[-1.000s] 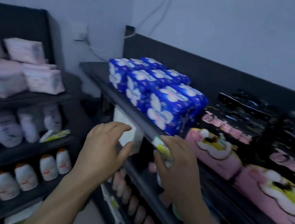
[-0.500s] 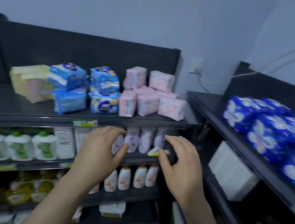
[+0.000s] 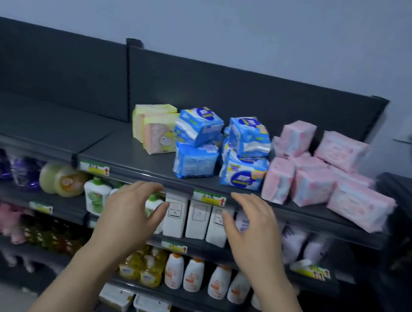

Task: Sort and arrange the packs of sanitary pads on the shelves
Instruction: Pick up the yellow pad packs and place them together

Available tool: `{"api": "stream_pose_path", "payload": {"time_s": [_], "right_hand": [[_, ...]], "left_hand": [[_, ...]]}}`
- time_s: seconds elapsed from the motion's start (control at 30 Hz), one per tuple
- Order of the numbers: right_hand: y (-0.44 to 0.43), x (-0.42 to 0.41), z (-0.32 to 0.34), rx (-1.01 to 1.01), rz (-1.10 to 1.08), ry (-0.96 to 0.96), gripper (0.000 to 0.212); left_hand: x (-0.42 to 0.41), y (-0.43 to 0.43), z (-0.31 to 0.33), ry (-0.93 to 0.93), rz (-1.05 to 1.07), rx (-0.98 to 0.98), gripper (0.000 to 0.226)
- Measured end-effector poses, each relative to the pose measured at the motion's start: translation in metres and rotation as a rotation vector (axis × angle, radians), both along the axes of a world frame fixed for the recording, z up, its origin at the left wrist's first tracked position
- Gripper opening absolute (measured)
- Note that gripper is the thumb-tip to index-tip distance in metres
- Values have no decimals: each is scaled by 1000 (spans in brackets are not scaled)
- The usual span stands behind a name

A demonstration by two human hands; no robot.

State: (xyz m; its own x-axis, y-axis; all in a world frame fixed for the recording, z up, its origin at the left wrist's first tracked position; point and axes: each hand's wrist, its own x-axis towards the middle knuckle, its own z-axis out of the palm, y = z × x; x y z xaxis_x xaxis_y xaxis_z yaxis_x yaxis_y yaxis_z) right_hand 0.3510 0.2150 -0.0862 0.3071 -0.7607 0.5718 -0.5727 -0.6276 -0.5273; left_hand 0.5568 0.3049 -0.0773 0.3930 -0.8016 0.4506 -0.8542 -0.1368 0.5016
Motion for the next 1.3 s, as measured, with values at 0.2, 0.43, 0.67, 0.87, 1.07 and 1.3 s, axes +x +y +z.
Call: {"api": "stream_pose_path", "payload": {"time_s": [0.2, 0.43, 0.67, 0.87, 1.07, 1.3], "right_hand": [[-68, 44, 11, -24, 105, -1, 38], [-140, 91, 28, -114, 182, 15, 39], [-188, 140, 45, -140, 192, 49, 38], [-211, 179, 55, -184, 134, 82, 36], [-219, 207, 65, -170, -15, 124, 37], [-212, 241, 64, -150, -128, 108, 34]], "left_hand": [[39, -49, 12, 23, 142, -20, 39], [84, -113, 28, 48, 241, -68, 43], [147, -182, 31, -16, 215, 9, 53], [199, -251, 19, -98, 72, 173, 75], [230, -295, -7, -147, -121, 199, 66], [250, -301, -18, -118, -273, 53, 56]]}}
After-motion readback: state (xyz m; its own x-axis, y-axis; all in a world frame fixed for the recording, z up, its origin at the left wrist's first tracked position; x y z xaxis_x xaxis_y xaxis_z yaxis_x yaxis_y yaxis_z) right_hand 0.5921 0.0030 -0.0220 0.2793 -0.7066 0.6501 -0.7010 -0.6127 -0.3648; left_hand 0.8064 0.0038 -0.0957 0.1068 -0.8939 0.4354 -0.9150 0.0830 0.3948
